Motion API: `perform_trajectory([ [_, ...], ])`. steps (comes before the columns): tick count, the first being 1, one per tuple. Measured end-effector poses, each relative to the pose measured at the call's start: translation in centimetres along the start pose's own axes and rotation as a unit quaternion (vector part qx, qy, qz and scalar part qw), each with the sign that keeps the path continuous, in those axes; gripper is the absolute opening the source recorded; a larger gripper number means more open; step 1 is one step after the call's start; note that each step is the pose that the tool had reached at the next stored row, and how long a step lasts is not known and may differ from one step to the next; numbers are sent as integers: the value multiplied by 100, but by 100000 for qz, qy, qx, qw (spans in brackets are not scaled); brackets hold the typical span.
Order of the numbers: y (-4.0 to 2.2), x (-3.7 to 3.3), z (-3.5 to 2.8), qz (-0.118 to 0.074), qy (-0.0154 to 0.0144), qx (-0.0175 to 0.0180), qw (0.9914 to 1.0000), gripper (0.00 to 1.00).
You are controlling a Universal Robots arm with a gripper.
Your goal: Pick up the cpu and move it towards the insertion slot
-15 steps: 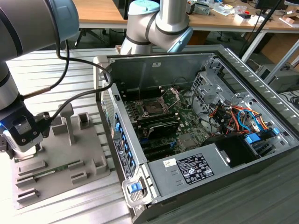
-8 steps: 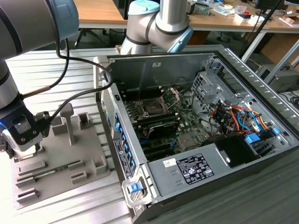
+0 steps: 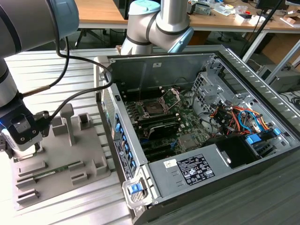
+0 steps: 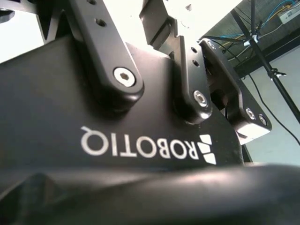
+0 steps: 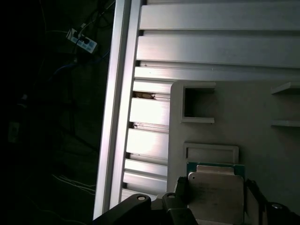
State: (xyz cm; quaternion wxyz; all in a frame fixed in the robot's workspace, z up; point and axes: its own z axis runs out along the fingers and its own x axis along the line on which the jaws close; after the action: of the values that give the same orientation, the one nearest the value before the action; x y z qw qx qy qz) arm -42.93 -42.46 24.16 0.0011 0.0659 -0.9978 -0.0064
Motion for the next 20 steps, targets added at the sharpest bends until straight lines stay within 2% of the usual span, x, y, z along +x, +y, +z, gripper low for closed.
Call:
perform_trajectory([
  [20, 2, 0, -126, 1, -2, -2, 100000, 55],
])
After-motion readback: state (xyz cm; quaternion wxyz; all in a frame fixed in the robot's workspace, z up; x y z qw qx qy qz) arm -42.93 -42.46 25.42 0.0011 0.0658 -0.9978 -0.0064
